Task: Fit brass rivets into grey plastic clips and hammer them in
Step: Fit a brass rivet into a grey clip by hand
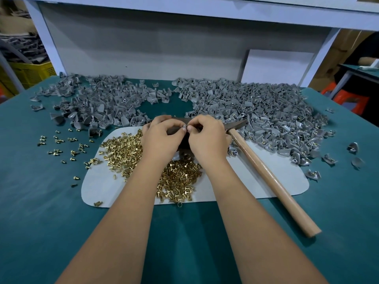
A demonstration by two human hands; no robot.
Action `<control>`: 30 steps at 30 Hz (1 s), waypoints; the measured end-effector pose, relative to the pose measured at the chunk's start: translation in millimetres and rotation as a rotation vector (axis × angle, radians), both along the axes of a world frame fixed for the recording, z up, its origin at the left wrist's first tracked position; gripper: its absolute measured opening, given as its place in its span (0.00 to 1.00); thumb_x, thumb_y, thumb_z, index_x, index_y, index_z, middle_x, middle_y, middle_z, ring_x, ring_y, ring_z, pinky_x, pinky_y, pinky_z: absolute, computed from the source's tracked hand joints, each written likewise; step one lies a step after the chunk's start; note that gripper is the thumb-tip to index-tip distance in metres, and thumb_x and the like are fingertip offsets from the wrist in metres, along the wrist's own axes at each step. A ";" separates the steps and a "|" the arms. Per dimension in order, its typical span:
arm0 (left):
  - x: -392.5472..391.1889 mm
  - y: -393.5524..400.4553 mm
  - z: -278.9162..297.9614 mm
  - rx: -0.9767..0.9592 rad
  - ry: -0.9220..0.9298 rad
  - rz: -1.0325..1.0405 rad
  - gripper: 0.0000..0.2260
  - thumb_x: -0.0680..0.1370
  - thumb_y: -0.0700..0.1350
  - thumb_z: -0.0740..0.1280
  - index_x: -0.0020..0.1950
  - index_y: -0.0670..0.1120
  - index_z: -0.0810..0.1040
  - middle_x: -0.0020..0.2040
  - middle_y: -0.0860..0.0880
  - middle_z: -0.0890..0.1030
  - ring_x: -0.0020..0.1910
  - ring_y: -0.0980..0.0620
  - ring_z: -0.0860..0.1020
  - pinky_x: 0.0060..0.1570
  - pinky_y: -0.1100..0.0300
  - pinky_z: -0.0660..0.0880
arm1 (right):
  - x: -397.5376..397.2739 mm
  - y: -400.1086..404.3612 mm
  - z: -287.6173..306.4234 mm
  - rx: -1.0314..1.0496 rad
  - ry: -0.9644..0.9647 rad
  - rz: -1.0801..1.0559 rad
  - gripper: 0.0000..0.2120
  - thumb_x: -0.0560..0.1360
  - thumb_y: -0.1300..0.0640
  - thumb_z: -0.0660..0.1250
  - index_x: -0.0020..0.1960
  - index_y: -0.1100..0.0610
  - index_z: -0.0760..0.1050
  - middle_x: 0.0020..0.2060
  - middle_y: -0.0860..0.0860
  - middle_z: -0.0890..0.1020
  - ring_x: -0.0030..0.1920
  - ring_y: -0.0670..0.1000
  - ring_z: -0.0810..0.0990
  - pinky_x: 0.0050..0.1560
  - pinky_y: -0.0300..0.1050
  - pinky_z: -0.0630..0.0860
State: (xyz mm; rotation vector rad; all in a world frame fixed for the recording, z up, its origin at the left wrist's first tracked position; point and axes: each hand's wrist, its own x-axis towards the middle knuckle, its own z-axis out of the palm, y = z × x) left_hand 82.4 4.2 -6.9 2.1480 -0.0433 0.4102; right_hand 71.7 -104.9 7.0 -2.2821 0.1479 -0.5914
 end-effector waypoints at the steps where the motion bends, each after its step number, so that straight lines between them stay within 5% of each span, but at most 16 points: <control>1: -0.2 0.2 0.1 -0.001 -0.001 0.000 0.05 0.76 0.51 0.69 0.44 0.62 0.79 0.65 0.53 0.74 0.68 0.47 0.64 0.68 0.54 0.57 | 0.3 -0.5 0.8 0.011 0.015 0.005 0.10 0.75 0.54 0.67 0.37 0.43 0.74 0.41 0.39 0.75 0.55 0.47 0.70 0.47 0.49 0.56; 15: 1.7 -0.7 -1.1 -0.007 -0.006 -0.008 0.03 0.77 0.50 0.69 0.46 0.58 0.80 0.63 0.53 0.75 0.68 0.46 0.63 0.66 0.54 0.58 | -0.8 -2.6 -8.7 0.038 -0.057 0.074 0.07 0.77 0.53 0.64 0.41 0.45 0.75 0.43 0.39 0.74 0.55 0.48 0.69 0.50 0.50 0.61; 18: 2.0 -2.2 -2.1 -0.077 -0.041 -0.027 0.03 0.77 0.47 0.69 0.47 0.53 0.82 0.61 0.55 0.77 0.66 0.50 0.61 0.67 0.52 0.59 | -2.7 -2.5 -9.7 0.160 -0.116 0.101 0.11 0.80 0.52 0.57 0.46 0.50 0.78 0.40 0.38 0.74 0.52 0.47 0.70 0.59 0.58 0.67; 30: 2.5 -0.9 -1.0 -0.075 -0.077 -0.037 0.04 0.77 0.47 0.69 0.45 0.58 0.79 0.58 0.59 0.77 0.67 0.50 0.61 0.68 0.54 0.57 | -2.8 -4.1 -11.7 0.216 -0.148 0.098 0.14 0.81 0.55 0.55 0.47 0.55 0.79 0.41 0.40 0.75 0.52 0.48 0.70 0.58 0.57 0.69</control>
